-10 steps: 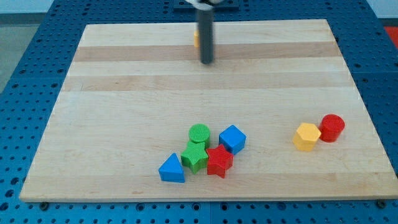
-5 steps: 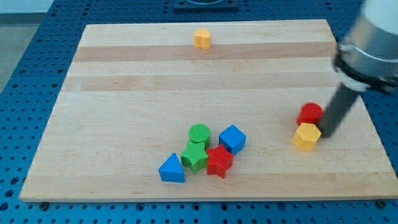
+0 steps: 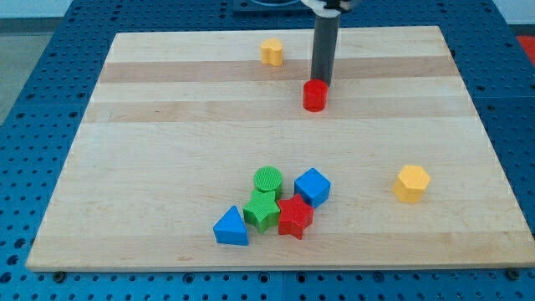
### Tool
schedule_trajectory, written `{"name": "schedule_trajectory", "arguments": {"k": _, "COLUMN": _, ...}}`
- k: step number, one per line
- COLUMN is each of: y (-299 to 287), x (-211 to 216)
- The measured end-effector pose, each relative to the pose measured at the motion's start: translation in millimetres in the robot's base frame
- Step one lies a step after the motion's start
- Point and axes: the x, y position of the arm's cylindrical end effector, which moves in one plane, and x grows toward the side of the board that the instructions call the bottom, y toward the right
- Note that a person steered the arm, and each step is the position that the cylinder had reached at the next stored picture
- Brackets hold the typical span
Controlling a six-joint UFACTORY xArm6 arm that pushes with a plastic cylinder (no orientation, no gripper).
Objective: Push the red circle close to the yellow heart
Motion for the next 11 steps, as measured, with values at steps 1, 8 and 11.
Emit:
{"name": "schedule_trajectory", "arguments": {"k": 1, "y": 30.9, "x": 11.3}}
{"name": "schedule_trajectory", "arguments": {"k": 8, "y": -152.7, "x": 37.6}}
{"name": "schedule_trajectory", "arguments": {"k": 11, "y": -100.8, "x": 35.2}}
